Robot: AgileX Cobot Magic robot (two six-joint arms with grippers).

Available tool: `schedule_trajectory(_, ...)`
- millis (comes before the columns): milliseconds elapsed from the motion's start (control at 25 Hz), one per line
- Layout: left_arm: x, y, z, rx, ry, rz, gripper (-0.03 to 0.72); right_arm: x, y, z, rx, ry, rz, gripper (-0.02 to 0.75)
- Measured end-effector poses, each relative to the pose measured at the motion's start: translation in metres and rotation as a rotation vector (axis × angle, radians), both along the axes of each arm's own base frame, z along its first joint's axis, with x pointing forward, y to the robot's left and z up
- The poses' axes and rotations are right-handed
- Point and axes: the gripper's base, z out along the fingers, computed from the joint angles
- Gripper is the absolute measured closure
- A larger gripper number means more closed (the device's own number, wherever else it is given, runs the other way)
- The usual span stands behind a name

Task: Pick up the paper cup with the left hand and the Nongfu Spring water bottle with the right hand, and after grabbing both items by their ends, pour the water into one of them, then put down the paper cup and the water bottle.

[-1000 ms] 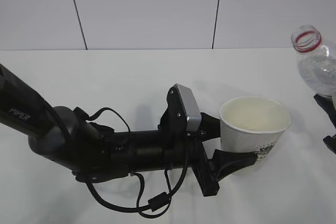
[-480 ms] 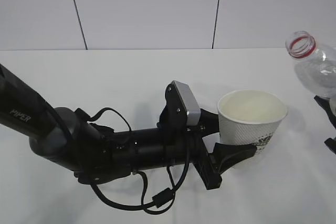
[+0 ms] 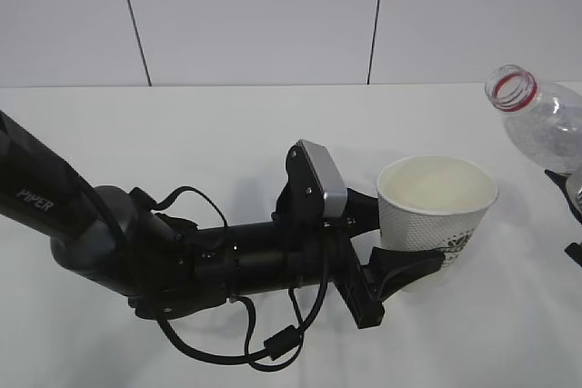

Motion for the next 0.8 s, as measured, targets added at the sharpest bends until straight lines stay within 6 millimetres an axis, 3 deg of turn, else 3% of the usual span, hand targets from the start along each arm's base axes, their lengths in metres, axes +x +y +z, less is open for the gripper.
schedule_trajectory(800,0.0,0.0,0.0,0.0,0.0,0.0,0.207,0.0011,0.0001,0.004,-0.007,-0.047,0.004,0.287)
